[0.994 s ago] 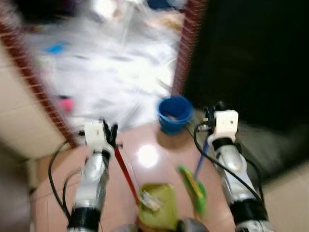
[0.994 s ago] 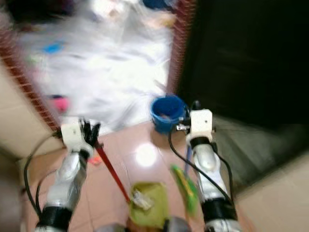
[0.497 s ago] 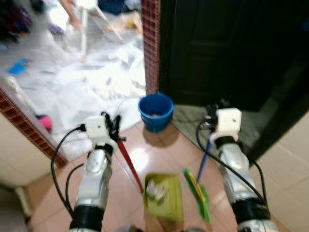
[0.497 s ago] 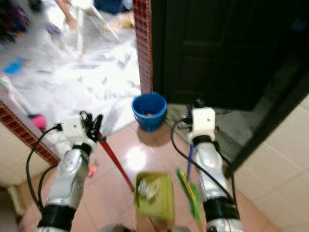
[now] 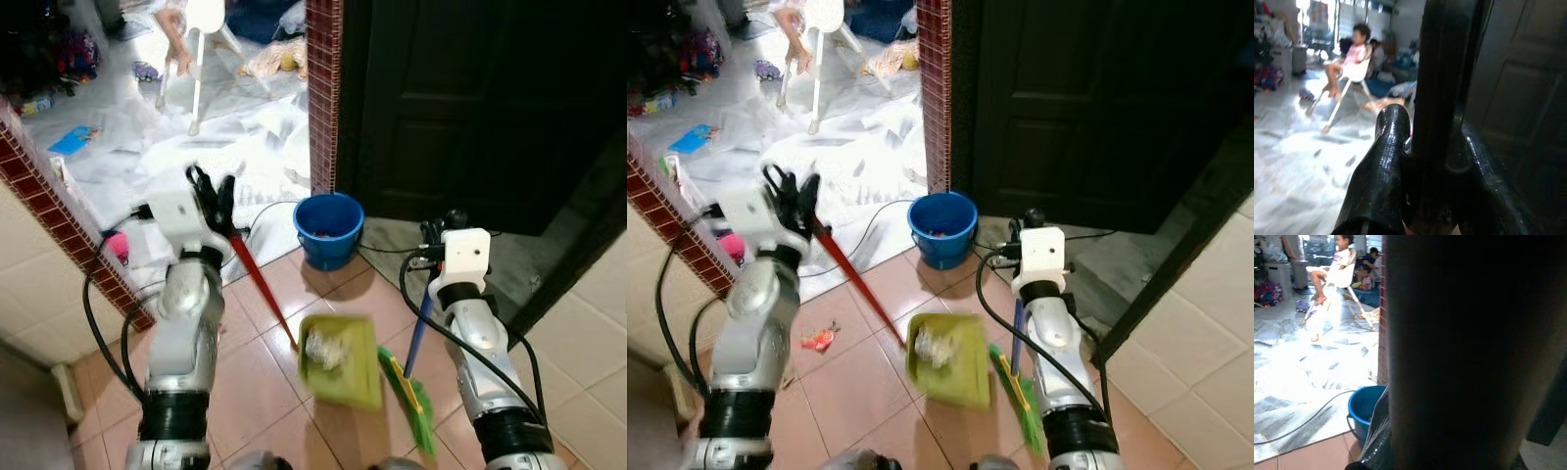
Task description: Sweep floor
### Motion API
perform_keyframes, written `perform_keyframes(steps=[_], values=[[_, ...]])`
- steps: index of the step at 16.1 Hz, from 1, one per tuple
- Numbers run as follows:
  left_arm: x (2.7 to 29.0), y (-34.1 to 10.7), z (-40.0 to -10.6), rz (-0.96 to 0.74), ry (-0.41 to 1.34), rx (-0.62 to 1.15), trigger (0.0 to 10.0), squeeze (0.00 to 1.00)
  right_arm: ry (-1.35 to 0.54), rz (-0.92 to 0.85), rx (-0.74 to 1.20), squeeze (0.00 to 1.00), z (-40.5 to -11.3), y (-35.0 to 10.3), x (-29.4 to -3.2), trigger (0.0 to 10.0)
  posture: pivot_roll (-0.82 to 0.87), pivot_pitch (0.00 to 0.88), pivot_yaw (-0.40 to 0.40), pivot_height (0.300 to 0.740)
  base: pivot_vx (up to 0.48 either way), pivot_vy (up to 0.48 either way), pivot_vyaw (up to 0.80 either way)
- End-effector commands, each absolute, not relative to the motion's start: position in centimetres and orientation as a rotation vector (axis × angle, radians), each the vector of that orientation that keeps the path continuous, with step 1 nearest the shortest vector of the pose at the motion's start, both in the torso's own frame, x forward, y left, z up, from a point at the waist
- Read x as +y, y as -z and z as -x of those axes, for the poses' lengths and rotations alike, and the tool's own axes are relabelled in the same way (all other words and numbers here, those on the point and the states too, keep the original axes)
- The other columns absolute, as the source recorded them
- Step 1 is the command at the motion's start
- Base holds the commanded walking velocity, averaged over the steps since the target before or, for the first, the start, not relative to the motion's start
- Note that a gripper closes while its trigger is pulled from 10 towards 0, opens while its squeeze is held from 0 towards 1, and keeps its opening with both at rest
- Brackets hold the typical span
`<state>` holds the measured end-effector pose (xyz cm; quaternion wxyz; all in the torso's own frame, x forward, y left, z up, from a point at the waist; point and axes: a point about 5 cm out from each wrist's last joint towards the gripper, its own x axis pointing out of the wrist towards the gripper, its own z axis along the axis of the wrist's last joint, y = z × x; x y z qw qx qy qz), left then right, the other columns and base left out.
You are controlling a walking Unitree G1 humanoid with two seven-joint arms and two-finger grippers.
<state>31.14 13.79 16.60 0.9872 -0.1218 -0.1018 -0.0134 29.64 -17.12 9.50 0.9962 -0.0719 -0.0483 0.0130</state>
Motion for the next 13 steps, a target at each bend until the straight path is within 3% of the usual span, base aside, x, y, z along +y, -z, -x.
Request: perform_keyframes(steps=[1,5,12,13], values=[[13.7,-20.1,-31.5,0.298,0.041,-0.332,10.0,0.0,-0.029,0.145,-0.108,0.0,-29.7,-9.7,-17.1,10.0,-0.07,0.0,0.075,0.74,0.442,0.0,0.0],[13.5,-24.9,-32.1,0.369,0.062,-0.453,10.0,0.0,-0.036,0.153,-0.098,0.0,-29.8,-9.5,-17.0,10.0,-0.07,0.0,0.075,0.74,0.44,0.0,0.0],[17.3,-28.2,-32.9,0.31,-0.197,-0.549,10.0,0.0,-0.077,0.193,-0.092,0.0,-29.6,-9.1,-16.8,10.0,-0.07,0.0,0.073,0.74,0.435,0.0,0.0],[17.5,-28.5,-33.0,0.303,-0.214,-0.56,10.0,0.0,-0.096,0.224,-0.104,0.0,-29.6,-9.3,-16.5,10.0,-0.08,0.0,0.073,0.74,0.428,0.0,0.77]])
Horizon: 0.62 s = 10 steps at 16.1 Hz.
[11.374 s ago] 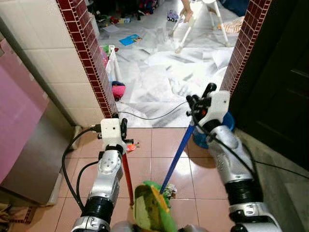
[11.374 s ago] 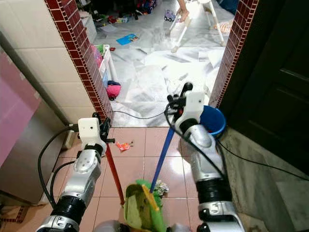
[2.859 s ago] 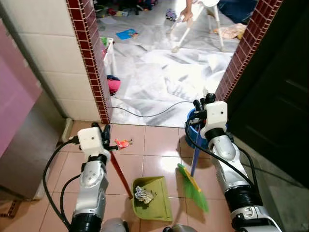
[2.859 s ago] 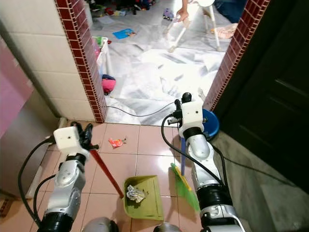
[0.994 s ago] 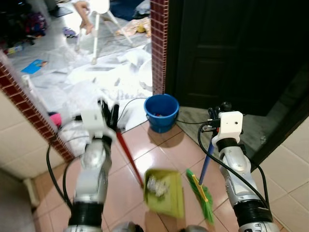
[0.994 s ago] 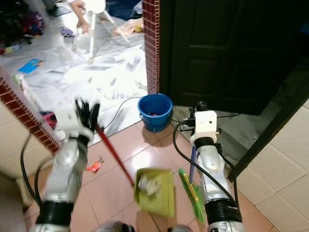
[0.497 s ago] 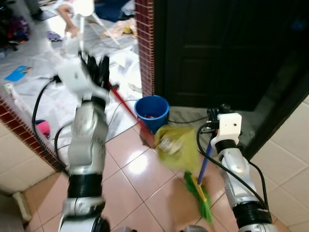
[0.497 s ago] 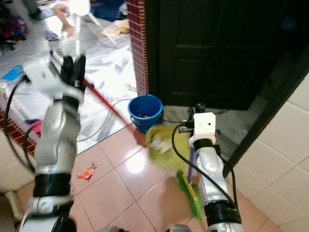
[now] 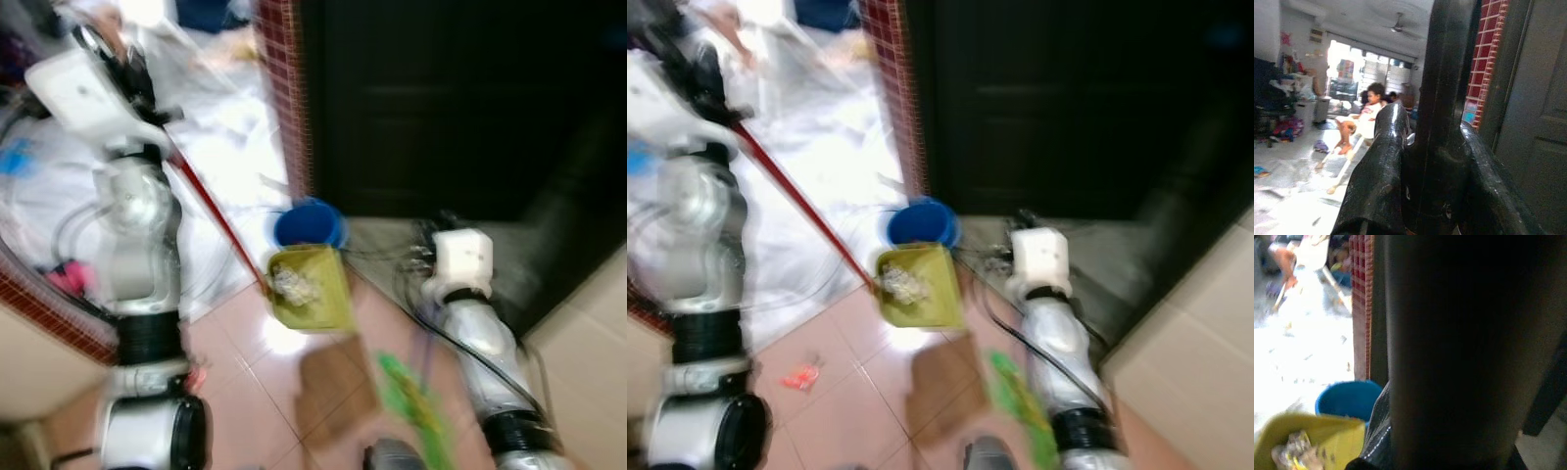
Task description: Sweep floor
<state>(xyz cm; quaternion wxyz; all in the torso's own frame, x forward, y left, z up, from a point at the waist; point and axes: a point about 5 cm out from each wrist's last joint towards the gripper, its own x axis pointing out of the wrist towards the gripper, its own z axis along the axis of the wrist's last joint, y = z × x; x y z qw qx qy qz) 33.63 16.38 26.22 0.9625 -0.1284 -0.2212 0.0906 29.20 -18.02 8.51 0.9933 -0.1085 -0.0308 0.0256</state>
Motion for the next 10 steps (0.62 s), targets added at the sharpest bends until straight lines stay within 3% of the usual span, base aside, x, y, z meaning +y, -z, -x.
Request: perform_keyframes(steps=[1,3,10], values=[[17.6,-28.7,-33.1,0.308,-0.215,-0.564,10.0,0.0,-0.097,0.221,-0.105,0.0,-29.6,-9.3,-16.4,10.0,-0.08,0.0,0.072,0.74,0.428,0.0,0.77],[17.8,-29.2,-33.2,0.308,-0.245,-0.583,10.0,0.0,-0.096,0.196,-0.103,0.0,-29.6,-9.2,-16.4,10.0,-0.08,0.0,0.073,0.74,0.424,0.0,0.58],[18.2,-29.2,-33.5,0.254,-0.319,-0.584,10.0,0.0,-0.102,0.186,-0.094,0.0,-29.5,-9.0,-16.2,10.0,-0.08,0.0,0.077,0.74,0.446,0.0,0.0]])
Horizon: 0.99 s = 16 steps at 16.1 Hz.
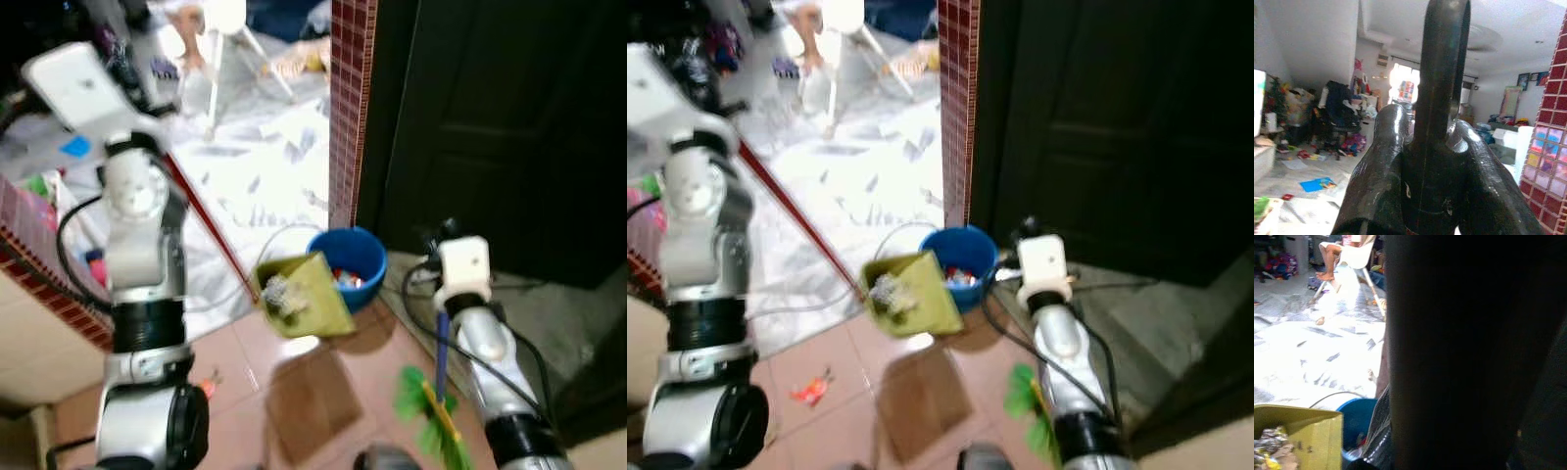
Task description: Sweep floor
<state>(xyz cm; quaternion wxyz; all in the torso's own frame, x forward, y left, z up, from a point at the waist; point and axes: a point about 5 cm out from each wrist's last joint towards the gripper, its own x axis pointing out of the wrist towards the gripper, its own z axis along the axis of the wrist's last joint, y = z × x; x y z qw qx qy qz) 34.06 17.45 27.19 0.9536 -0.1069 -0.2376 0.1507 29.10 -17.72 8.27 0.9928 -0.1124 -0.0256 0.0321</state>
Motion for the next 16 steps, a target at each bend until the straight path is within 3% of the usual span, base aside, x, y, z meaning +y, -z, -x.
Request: perform_keyframes(steps=[1,16], values=[[18.0,-29.06,-33.59,0.258,-0.314,-0.576,10.0,0.0,-0.104,0.185,-0.094,0.0,-29.53,-9.05,-16.18,10.0,-0.08,0.0,0.077,0.74,0.48,0.0,0.0],[17.32,-28.14,-33.83,0.198,-0.314,-0.565,10.0,0.0,-0.133,0.187,-0.099,0.0,-29.6,-9.01,-15.6,10.0,-0.08,0.0,0.082,0.74,0.469,0.0,0.0]])
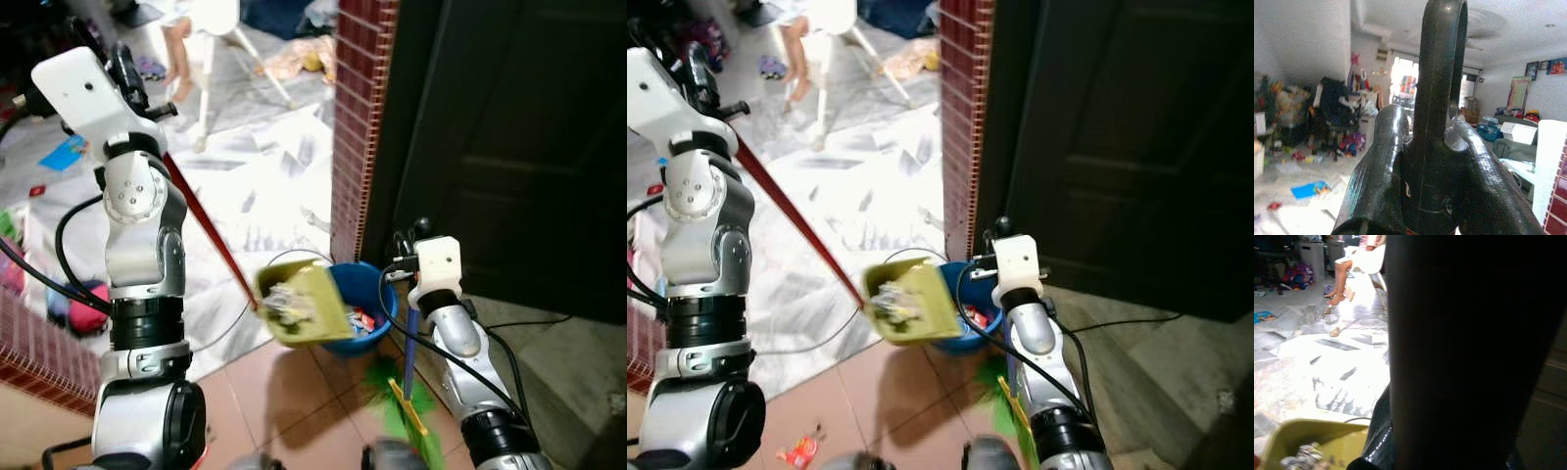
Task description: Sweep floor
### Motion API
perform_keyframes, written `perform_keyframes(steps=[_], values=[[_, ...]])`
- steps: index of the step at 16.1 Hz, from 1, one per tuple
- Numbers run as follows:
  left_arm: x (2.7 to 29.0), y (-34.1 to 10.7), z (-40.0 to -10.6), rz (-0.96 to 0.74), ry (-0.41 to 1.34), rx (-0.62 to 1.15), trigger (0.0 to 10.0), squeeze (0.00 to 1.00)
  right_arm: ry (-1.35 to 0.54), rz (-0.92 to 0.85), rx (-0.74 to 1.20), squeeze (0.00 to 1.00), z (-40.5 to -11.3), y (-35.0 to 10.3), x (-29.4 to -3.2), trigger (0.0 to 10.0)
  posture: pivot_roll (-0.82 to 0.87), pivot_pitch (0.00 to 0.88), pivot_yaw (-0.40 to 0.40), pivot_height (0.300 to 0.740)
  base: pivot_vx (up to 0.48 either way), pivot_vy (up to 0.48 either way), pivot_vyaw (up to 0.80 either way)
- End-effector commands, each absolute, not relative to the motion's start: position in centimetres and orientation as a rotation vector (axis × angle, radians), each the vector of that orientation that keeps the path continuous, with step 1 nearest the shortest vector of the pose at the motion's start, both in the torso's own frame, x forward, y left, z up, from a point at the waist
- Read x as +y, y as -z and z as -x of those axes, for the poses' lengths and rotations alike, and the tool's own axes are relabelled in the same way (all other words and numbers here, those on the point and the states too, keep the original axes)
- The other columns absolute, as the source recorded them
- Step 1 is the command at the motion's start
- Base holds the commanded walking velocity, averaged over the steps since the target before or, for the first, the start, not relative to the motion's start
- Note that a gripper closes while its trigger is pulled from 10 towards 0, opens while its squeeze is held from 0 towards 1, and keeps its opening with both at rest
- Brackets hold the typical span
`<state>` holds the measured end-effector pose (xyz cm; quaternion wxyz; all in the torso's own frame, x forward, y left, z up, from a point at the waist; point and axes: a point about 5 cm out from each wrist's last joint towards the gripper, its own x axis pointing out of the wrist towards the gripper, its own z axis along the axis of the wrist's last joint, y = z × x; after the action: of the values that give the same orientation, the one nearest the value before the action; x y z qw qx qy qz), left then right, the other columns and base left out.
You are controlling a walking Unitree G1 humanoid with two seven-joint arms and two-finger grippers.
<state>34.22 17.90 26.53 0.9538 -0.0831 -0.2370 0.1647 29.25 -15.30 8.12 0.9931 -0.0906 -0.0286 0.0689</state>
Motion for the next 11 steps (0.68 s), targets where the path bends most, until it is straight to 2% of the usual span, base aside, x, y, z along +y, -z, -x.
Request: perform_keyframes(steps=[1,6,11], values=[[17.3,-28.1,-33.8,0.198,-0.312,-0.563,10.0,0.0,-0.133,0.187,-0.099,0.0,-29.6,-9.0,-15.6,10.0,-0.08,0.0,0.082,0.74,0.458,0.0,0.0],[16.5,-27.6,-33.6,0.181,-0.276,-0.57,10.0,0.0,-0.139,0.192,-0.101,0.0,-29.6,-9.1,-15.5,10.0,-0.08,0.0,0.076,0.74,0.0,0.0,0.0],[13.0,-24.3,-33.1,0.137,-0.12,-0.508,10.0,0.0,-0.142,0.194,-0.098,0.0,-29.7,-9.1,-15.5,10.0,-0.08,0.0,0.075,0.74,0.0,0.0,0.0]])
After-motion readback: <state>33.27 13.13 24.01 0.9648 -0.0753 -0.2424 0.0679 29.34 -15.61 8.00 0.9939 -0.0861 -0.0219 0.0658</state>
